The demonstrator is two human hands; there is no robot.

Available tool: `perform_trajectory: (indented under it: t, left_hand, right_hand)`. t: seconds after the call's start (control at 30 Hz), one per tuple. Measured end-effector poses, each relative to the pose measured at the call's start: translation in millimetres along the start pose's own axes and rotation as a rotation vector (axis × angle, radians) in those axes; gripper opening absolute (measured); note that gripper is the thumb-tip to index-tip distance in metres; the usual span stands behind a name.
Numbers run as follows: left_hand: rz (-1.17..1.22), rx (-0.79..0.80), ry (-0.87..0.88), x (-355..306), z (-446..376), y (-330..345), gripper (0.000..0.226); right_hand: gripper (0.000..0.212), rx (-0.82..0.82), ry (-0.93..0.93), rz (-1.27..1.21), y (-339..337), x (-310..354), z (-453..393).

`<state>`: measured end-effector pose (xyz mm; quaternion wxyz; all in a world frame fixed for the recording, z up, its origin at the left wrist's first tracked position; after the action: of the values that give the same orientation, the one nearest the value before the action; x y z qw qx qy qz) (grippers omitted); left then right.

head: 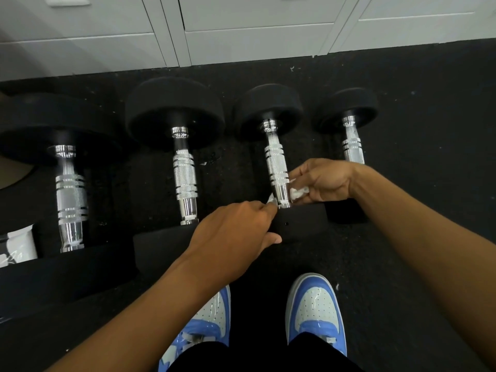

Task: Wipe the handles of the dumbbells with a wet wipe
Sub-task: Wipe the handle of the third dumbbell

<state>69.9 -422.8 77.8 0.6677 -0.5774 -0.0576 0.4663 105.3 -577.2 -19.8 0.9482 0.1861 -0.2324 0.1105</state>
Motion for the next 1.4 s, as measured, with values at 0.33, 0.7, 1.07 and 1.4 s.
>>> perform_trajectory:
  t: [0.33,0.7,1.07,1.4]
  left_hand:
    - [-0.008,-0.017,0.007,0.0,0.5,-1.4,0.046]
    - [-0.011,-0.033,0.016,-0.4,1.1,-0.7,0.048]
    - [-0.025,-0.026,0.012,0.2,1.4,0.4,0.048]
    - [-0.022,-0.008,0.008,-0.2,1.5,-0.2,0.046]
  right_hand:
    - [0.025,0.001,0.024,0.092,5.0,-4.0,-5.3]
    - [0.021,-0.051,0.015,0.115,0.9,0.7,-5.8]
    - [0.022,-0.101,0.063,0.1,-1.8,-0.2,-8.4]
    - [0.027,-0.156,-0.093,-0.114,3.1,19.9,-7.1]
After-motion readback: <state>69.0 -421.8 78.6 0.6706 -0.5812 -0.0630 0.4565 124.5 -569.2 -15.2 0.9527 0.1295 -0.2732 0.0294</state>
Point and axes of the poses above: each hand's wrist, its own z-axis away from the middle knuckle, its own y-axis out of the palm, x = y × z, the point moved 6 cm from there along -z, towards the middle knuckle, and after that the axes turned 3 degrees about x, right-handed, at the moved point
